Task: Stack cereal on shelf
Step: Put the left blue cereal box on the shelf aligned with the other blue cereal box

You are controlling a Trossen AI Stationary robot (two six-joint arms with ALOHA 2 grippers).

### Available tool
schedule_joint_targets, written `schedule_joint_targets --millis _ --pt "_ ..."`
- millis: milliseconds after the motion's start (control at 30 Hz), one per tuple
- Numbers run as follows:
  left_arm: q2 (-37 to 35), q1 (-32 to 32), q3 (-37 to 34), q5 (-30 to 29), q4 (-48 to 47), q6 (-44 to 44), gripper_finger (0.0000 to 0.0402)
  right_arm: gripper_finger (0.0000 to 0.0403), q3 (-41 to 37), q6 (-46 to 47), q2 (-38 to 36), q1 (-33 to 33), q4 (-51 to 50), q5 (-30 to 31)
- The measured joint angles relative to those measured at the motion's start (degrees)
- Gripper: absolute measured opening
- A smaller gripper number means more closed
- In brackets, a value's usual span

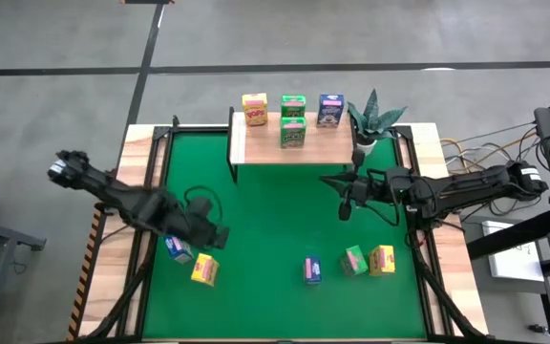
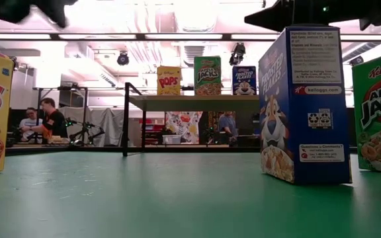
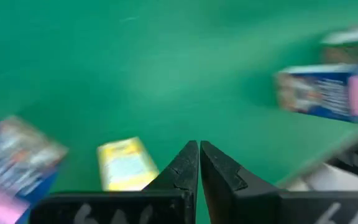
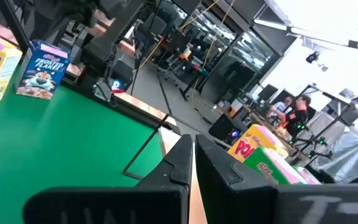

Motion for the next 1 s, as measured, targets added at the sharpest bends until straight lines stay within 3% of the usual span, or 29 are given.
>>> schedule_joint_targets --millis 200,400,567,733,867,1000 --pt "5.4 -7.0 4.4 1.7 -15.3 -18.6 0.0005 0.0009 0.0 -0.6 -1.7 0.0 -1.5 0.0" --pt "5.4 -11.2 4.5 2.4 -22.6 -29.8 0.0067 0.0009 0.0 -1.7 -2.7 0.0 -1.5 0.0" --pt "5.3 -12.7 3.2 3.0 -27.4 -34.6 0.0148 0.0009 0.0 -2.4 -2.8 0.0 -1.6 0.0" --pt "5.2 -12.8 -0.5 3.1 -26.3 -35.4 0.0219 0.0009 0.0 -3.0 -2.8 0.0 -2.1 0.0" --pt "5.2 -12.8 -2.6 3.2 -25.2 -36.0 0.0249 0.0009 0.0 -3.0 -2.8 0.0 -2.5 0.0" --pt "5.2 -12.8 -3.9 6.0 -25.1 -36.2 0.0252 0.0009 -0.1 -3.0 -2.8 0.0 -3.0 0.0"
